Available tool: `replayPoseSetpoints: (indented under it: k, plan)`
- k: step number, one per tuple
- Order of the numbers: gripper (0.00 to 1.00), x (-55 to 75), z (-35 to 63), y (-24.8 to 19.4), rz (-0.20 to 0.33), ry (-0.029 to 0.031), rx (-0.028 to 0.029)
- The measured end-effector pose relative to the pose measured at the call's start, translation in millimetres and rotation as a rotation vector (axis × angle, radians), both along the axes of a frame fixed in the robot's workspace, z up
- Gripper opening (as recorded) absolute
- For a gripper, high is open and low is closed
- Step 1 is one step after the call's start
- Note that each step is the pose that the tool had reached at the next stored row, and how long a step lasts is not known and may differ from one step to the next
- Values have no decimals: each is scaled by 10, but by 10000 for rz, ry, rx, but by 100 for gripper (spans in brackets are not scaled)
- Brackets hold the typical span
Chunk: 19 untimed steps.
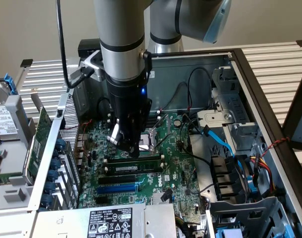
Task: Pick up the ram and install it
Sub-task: 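Press down the ram until it locks into place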
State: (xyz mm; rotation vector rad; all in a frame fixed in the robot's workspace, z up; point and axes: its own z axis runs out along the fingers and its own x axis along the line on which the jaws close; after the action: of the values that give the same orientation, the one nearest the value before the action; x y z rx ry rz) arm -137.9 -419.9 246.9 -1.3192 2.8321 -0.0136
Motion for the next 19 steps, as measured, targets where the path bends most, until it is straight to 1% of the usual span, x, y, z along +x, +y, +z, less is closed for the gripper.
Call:
replayPoseSetpoints:
  k: [19]
  plan:
    - [10,0,0,0,-2883,0,1]
